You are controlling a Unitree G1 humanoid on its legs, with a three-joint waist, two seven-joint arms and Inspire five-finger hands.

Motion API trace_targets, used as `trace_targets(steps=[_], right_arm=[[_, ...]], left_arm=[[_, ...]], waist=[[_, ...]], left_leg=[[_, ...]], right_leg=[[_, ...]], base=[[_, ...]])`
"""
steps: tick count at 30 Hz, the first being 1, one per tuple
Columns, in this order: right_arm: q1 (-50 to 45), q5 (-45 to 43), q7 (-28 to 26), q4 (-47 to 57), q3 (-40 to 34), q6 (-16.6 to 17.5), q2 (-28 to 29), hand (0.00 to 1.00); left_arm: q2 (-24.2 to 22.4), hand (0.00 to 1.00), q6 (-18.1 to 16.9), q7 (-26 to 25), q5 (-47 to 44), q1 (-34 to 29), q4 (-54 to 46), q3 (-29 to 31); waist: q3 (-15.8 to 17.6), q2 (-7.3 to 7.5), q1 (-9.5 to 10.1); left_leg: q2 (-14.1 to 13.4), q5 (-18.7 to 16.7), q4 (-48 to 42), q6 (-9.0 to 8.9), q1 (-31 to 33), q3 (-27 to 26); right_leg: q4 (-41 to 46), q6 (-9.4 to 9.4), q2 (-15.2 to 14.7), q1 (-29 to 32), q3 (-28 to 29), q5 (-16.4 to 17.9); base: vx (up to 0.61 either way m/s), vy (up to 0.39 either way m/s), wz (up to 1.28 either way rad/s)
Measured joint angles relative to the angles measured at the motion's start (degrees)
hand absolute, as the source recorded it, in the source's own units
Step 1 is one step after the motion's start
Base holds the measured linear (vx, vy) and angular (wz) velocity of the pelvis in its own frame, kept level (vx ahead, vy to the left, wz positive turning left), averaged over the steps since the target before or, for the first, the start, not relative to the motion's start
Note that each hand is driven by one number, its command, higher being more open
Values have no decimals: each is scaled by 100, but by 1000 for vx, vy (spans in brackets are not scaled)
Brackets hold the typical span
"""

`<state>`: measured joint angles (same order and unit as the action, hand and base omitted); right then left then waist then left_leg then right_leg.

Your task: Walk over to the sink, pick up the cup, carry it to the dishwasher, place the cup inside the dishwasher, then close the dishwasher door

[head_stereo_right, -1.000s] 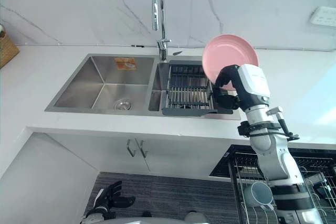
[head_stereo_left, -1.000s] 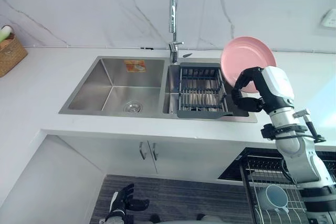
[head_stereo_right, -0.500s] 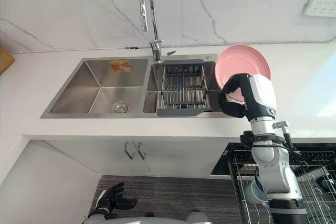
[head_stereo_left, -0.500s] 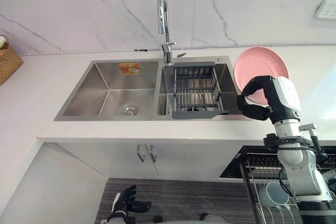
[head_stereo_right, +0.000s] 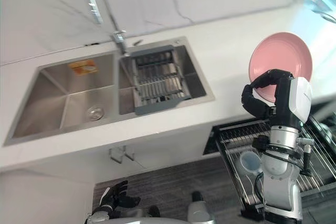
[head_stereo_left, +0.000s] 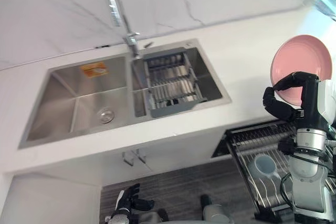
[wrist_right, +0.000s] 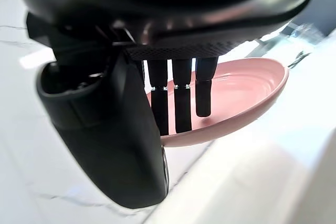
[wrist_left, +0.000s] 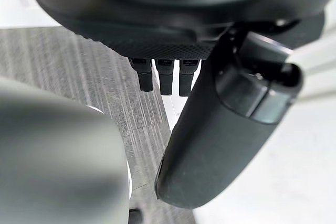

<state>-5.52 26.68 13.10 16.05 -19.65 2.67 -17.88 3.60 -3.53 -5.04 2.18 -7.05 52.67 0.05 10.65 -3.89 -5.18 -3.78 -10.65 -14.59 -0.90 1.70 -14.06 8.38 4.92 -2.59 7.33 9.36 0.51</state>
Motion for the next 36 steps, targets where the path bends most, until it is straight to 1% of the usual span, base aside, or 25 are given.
trace_targets(steps=[1,2,3,4,5,6,7,8,9,10,11,14,16,22,26,29,33,36], right_arm=[[-15,0,29,-102,-20,-118,69,30],[-21,1,80,-194,-43,-195,98,30],[-20,27,112,-275,-71,-265,105,30],[-23,52,117,-285,-60,-266,121,30],[-58,92,116,-285,1,-247,168,30],[-117,174,116,-281,19,-208,214,30],[-146,185,116,-278,22,-185,213,30],[-163,236,116,-297,21,-145,194,30],[-199,256,117,-334,19,-147,196,30],[-297,276,117,-421,9,-159,203,30],[-392,276,116,-475,7,-185,201,30],[-552,275,116,-578,-11,-237,203,30],[-729,274,116,-586,-23,-245,203,30],[-1088,271,116,-645,-29,-255,290,30],[-1089,260,112,-734,-32,-254,451,30],[-1088,255,108,-917,-52,-254,450,30],[-1082,245,103,-1068,-166,-254,438,30],[-1068,217,102,-1180,-384,-256,353,30]], left_arm=[[13,90,1,-4,0,24,-7,20],[13,90,6,-7,-2,46,0,23],[-14,90,8,-6,-10,100,7,83],[-7,90,4,-11,-12,124,10,105],[41,90,3,-42,-24,144,3,136],[71,90,20,-120,-28,148,15,138],[79,90,22,-137,-28,148,17,139],[66,90,26,-178,-17,177,42,141],[30,90,29,-192,-1,175,85,132],[-57,90,44,-201,-2,151,145,136],[-78,90,48,-214,7,141,152,102],[-83,90,55,-215,12,118,154,55],[-85,90,63,-213,19,105,165,44],[-86,90,66,-213,47,33,166,-52],[-78,90,67,-210,114,24,165,-48],[-71,90,65,-208,118,6,164,-48],[-66,90,62,-197,118,-7,163,-48],[-73,90,49,-163,114,-13,147,-50]], waist=[[59,68,-77],[110,115,-124],[165,79,-56],[210,132,-20],[233,229,-25],[178,289,-11],[156,303,0],[125,292,44],[106,239,17],[42,141,12],[-13,64,16],[-44,43,-1],[-59,47,-27],[-235,35,-32],[-267,28,-23],[-295,23,-21],[-306,-3,-23],[-244,-79,-31]], left_leg=[[-53,-65,-106,48,9,-135],[-64,-85,-123,81,-14,-221],[-148,-106,-101,115,-82,-385],[-163,-120,-116,127,-113,-480],[-157,-157,-127,126,-156,-567],[-158,-215,-137,115,-171,-619],[-158,-232,-140,112,-178,-653],[-167,-230,-170,37,-178,-719],[-200,-202,-145,20,-160,-703],[-263,-137,-27,-35,-201,-685],[-284,-61,141,-117,-287,-690],[-268,41,473,-193,-515,-682],[-217,100,618,-207,-658,-575],[-111,137,695,-196,-787,-337],[-77,160,731,-174,-769,-259],[-12,279,858,-163,-756,-217],[-3,402,930,-154,-631,-210],[4,458,945,-132,-513,-208]], right_leg=[[20,-138,-24,66,-1,87],[69,-329,-110,76,-295,165],[351,-615,-306,105,-928,346],[698,-574,-425,206,-1163,400],[1335,-551,-622,273,-1523,571],[1543,-467,-702,180,-1773,753],[1446,-415,-712,93,-1829,841],[961,-80,-682,-59,-1881,785],[754,-74,-589,-133,-1890,658],[391,-94,-451,-277,-1891,479],[184,-105,-374,-373,-1871,373],[-57,-114,-252,-499,-1775,276],[-171,-92,-257,-638,-1762,255],[-717,-4,-341,-1055,-1853,25],[-951,2,-348,-1165,-1918,-131],[-1012,-17,-355,-1135,-1936,-207],[-1005,-51,-355,-950,-1932,-266],[-902,-36,-372,-761,-1921,-254]], base=[[-84,57,-67],[-103,70,-62],[-88,56,-53],[-79,37,-56],[-49,-10,-41],[-16,-37,-33],[41,-77,-42],[55,-73,-28],[120,-94,-29],[140,-75,-16],[145,-78,-23],[85,-44,-26],[79,3,-10],[21,30,9],[-58,13,10],[-82,-5,5],[-95,-24,0],[-89,-22,-2]])
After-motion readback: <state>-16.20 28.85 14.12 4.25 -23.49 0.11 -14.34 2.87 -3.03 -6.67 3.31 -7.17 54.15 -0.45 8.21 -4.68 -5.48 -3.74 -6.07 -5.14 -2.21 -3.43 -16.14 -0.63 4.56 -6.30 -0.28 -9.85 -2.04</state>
